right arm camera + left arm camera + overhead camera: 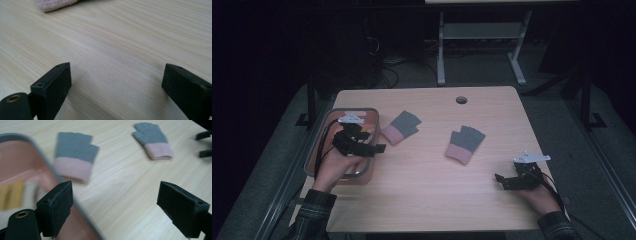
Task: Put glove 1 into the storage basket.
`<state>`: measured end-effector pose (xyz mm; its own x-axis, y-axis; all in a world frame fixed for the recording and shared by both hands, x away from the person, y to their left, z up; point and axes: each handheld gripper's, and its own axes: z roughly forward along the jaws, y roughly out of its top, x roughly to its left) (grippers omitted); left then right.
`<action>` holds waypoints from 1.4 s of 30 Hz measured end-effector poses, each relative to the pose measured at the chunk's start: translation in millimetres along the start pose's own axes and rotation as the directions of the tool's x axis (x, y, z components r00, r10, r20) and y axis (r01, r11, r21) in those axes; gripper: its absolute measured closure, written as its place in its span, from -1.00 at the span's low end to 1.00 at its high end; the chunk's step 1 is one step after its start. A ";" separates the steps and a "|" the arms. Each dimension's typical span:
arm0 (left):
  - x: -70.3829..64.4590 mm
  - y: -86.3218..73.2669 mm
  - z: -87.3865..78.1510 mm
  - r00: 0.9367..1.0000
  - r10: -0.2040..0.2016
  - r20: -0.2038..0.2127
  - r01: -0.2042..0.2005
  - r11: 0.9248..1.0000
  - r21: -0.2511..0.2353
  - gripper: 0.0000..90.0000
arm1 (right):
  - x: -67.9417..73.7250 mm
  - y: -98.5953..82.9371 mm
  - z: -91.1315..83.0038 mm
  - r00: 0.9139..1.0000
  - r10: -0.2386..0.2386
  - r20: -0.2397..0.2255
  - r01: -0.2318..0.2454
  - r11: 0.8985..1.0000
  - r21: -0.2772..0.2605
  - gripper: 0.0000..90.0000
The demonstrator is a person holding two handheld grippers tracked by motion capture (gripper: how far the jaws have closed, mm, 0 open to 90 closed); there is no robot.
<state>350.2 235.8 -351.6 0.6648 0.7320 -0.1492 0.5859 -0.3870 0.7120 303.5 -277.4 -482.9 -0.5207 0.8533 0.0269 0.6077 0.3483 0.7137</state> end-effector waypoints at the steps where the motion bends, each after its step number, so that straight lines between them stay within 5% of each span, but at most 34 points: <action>1: -4.5 -0.1 2.3 1.000 0.013 0.006 -0.013 1.000 0.005 -0.71 | -0.1 0.0 0.0 1.000 -0.001 0.000 0.001 1.000 0.000 -0.81; 12: -42.7 -4.9 24.7 0.994 0.077 0.075 -0.076 0.997 -0.021 -0.70 | 0.1 0.0 0.0 1.000 -0.002 -0.002 0.002 1.000 -0.001 -0.81; 24: -79.6 -26.1 56.4 0.975 0.166 0.145 -0.169 0.986 0.009 -0.70 | 0.2 0.1 0.1 1.000 -0.003 -0.002 0.003 1.000 -0.002 -0.80; 35: -89.8 -53.2 76.2 0.958 0.242 0.154 -0.250 0.967 0.038 -0.70 | 1.7 8.6 -4.4 1.000 0.003 -0.022 -0.002 1.000 0.021 -0.43; 39: -89.0 -64.1 81.5 0.952 0.270 0.145 -0.280 0.959 0.051 -0.70 | 2.7 15.7 -8.3 0.999 0.009 -0.037 -0.009 1.000 0.007 -0.08; 42: -87.3 -72.7 84.9 0.953 0.264 0.149 -0.276 0.959 0.064 -0.70 | 3.8 22.1 -10.3 0.999 0.010 -0.054 -0.011 1.000 -0.006 0.25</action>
<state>288.9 152.4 -448.6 0.8574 0.5115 -0.0561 0.4080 -0.6093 0.6799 308.8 -270.5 -459.8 -0.5458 0.8348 0.0716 0.6095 0.3370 0.7176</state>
